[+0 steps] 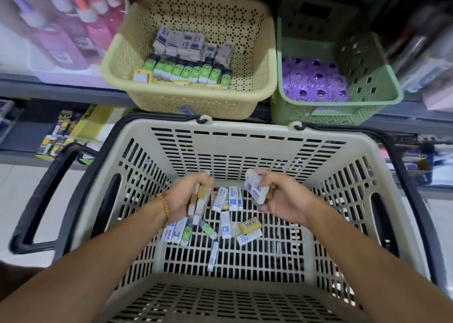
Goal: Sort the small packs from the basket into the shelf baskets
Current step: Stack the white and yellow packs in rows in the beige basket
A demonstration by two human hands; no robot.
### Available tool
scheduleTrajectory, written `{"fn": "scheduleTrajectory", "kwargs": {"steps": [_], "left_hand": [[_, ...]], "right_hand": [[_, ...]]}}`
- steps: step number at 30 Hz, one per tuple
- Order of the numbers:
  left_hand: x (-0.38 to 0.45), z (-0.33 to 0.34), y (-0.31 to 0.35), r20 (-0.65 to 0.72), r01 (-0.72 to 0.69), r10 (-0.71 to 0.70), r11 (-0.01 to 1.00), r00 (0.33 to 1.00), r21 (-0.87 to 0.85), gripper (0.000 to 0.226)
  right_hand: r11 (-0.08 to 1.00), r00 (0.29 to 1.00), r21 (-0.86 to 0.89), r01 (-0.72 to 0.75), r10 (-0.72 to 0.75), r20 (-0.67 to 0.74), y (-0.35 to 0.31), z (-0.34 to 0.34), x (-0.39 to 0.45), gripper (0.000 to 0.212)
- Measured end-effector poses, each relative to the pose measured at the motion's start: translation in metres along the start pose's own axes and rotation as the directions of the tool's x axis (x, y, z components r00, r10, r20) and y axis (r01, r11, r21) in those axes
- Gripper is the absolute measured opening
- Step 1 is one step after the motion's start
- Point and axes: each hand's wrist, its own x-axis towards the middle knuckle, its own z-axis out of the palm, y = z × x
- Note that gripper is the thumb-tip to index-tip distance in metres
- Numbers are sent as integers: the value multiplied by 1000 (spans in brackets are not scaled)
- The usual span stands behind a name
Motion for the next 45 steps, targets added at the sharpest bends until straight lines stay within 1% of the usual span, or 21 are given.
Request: {"fn": "scheduleTrajectory", "kwargs": {"steps": [1, 3, 4, 5, 7, 9, 12, 13, 15, 19, 22, 24, 26, 29, 32, 33, 36, 39, 41, 43, 45], "left_hand": [[-4, 2, 3, 58, 7, 1, 991, 998, -135, 34], [-17, 9, 9, 122, 13, 25, 953, 992, -303, 35], [-25, 13, 12, 135, 7, 46, 931, 990, -364, 30], [-31, 17, 15, 150, -9, 80, 905, 985, -425, 24], [-44, 24, 21, 150, -39, 128, 873, 980, -486, 20], [-58, 28, 27, 128, -79, 167, 854, 978, -515, 23], [-77, 32, 38, 106, -161, 241, 858, 965, -488, 44], [-84, 33, 42, 93, -198, 269, 865, 959, -461, 42], [-96, 32, 51, 60, -267, 333, 840, 941, -472, 33], [-118, 24, 72, -10, -350, 403, 782, 915, -516, 40], [-135, 12, 90, -88, -418, 442, 736, 892, -533, 29], [-143, 2, 101, -118, -459, 477, 703, 871, -543, 29], [-148, -11, 112, -136, -484, 503, 670, 854, -562, 34], [-153, -32, 131, -175, -519, 535, 604, 827, -605, 32], [-152, -52, 148, -196, -529, 558, 533, 807, -660, 19], [-151, -59, 152, -205, -529, 558, 513, 804, -676, 19], [-145, -75, 166, -229, -530, 557, 470, 799, -706, 27], [-138, -84, 173, -270, -549, 550, 440, 790, -710, 22], [-133, -88, 175, -284, -559, 551, 431, 785, -708, 22], [-131, -89, 174, -290, -563, 542, 448, 789, -695, 25], [-130, -90, 173, -288, -558, 529, 468, 798, -686, 28]], "right_hand": [[998, 1000, 66, 3, -5, 30, -1, 3, -4, 35], [990, 997, 134, 31, -41, 73, -2, 13, -16, 47], [990, 995, 130, 47, -58, 85, -3, 19, -22, 52], [991, 993, 110, 70, -80, 88, -5, 26, -28, 51], [990, 988, 50, 135, -138, 73, -11, 40, -39, 41], [979, 980, -51, 196, -193, 55, -17, 56, -51, 35], [952, 964, -153, 266, -264, 35, -25, 79, -63, 41], [941, 956, -172, 293, -291, 36, -28, 86, -66, 46], [910, 935, -217, 353, -353, 42, -35, 103, -71, 51], [837, 871, -250, 487, -485, 73, -58, 130, -82, 38], [792, 826, -249, 558, -560, 72, -82, 146, -82, 39], [757, 789, -245, 606, -611, 65, -99, 156, -76, 37], [714, 753, -289, 637, -658, 34, -116, 167, -63, 36], [662, 722, -430, 614, -691, -33, -139, 181, -31, 38], [626, 720, -557, 546, -690, -71, -159, 192, 10, 37], [619, 722, -584, 525, -688, -80, -165, 195, 24, 36], [606, 703, -618, 500, -701, -119, -184, 200, 65, 34], [632, 694, -600, 490, -700, -170, -200, 205, 100, 35], [617, 676, -630, 472, -712, -190, -208, 206, 118, 29], [546, 636, -726, 418, -747, -195, -213, 204, 128, 22], [449, 621, -818, 361, -770, -149, -215, 201, 130, 12]]}}
